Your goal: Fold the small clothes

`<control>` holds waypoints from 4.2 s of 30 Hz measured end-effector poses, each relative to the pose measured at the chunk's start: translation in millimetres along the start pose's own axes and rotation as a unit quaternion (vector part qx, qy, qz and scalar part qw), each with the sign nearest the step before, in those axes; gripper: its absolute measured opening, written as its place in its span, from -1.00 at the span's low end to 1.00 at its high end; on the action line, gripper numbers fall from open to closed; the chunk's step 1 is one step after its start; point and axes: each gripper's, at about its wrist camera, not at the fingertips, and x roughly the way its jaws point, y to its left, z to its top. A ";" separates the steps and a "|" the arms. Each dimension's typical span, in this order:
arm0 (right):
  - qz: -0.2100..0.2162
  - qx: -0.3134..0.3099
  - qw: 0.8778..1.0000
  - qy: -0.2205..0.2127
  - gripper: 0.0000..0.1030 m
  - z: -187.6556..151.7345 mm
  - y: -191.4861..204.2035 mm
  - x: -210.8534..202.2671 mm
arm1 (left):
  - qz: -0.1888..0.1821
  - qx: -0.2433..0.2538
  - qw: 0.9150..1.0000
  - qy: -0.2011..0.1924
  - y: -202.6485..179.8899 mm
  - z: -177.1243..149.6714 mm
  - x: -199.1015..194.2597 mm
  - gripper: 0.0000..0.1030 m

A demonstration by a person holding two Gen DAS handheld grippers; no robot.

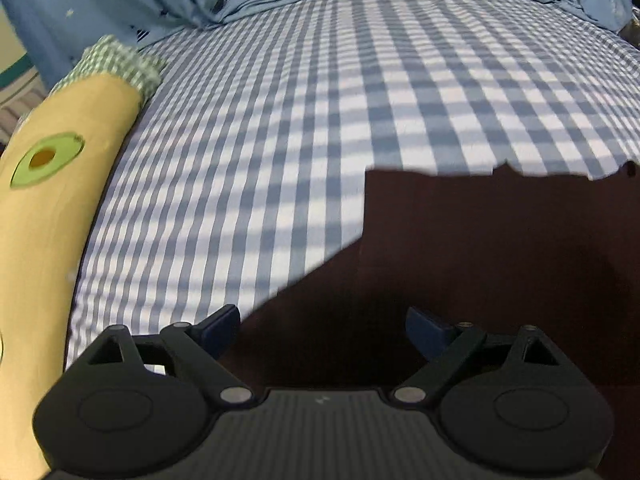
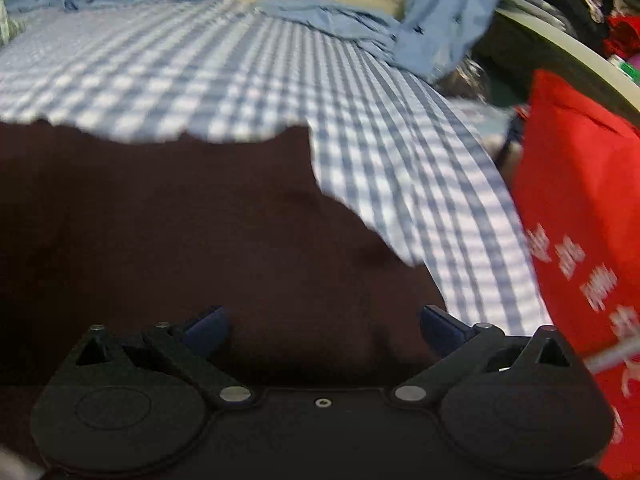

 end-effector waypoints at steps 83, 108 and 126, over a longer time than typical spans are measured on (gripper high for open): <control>0.126 0.051 0.991 0.022 0.99 -50.7 100.8 -22.9 | -0.176 -0.440 0.873 0.114 51.6 -162.3 -10.0 0.99; 0.104 0.068 0.992 0.015 0.99 -55.4 105.5 -28.3 | -0.147 -0.423 0.889 0.098 39.9 -159.0 -8.3 0.99; 0.147 0.092 0.983 0.053 0.99 -52.9 90.0 -18.4 | -0.143 -0.480 0.855 0.136 51.7 -149.9 1.7 0.92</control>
